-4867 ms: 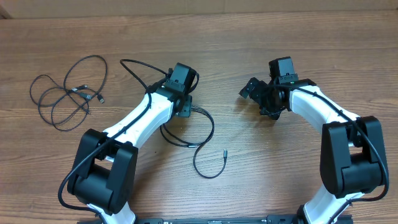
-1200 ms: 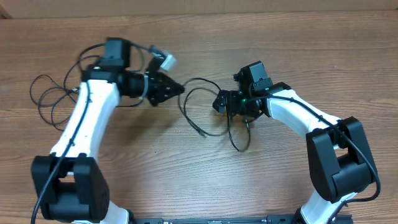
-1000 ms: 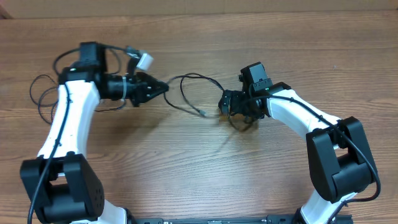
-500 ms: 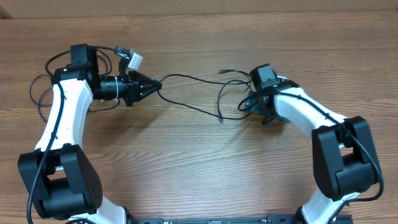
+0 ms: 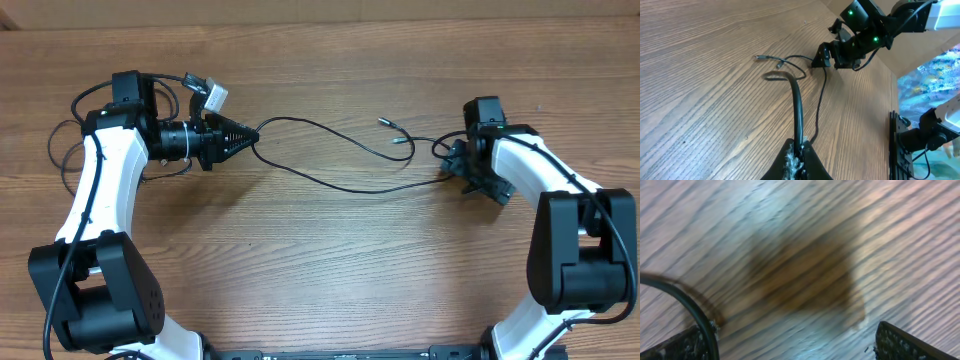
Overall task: Untangle cables
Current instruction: 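Stretch the cable between the left and right grippers, then move the right gripper toward the left gripper along the cable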
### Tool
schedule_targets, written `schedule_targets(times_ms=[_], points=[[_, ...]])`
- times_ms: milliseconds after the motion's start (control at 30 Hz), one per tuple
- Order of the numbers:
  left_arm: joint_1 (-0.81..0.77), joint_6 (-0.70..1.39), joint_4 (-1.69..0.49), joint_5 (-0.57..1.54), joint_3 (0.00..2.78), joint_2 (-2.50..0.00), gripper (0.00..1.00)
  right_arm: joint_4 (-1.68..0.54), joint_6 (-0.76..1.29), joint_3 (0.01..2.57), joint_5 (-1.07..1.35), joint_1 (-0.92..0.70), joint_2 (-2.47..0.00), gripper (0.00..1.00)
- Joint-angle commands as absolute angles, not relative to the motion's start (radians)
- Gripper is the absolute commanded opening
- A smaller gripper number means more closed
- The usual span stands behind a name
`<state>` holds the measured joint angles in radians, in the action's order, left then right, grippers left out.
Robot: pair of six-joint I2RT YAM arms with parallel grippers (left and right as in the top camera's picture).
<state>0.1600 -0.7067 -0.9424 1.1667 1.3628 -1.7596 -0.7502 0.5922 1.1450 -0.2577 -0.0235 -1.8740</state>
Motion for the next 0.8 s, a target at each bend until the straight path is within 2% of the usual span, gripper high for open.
schedule_targets(times_ms=[0, 233, 433, 567, 633, 767], points=[[0.170, -0.718, -0.937, 1.174, 1.361, -1.766, 0.04, -0.747, 0.602, 1.145, -0.261, -0.003, -1.874, 1.00], [0.170, -0.678, -0.917, 1.138, 1.361, -1.766, 0.04, -0.728, 0.603, 1.145, -0.205, 0.064, -1.874, 1.00], [0.170, -0.673, -0.912, 1.131, 1.361, -1.766, 0.04, -0.731, 0.602, 1.145, -0.018, 0.141, -1.874, 1.00], [0.153, -0.673, -0.910, 1.115, 1.361, -1.766, 0.05, -0.743, 0.602, 1.142, 0.121, 0.130, -1.874, 1.00], [0.137, -0.672, -0.907, 1.103, 1.361, -1.766, 0.09, -0.743, 0.602, 1.131, 0.190, 0.106, -1.874, 1.00], [0.100, -0.620, -0.876, 1.040, 1.361, -1.768, 0.12, -0.744, 0.602, 1.118, 0.227, 0.059, -1.874, 1.00]])
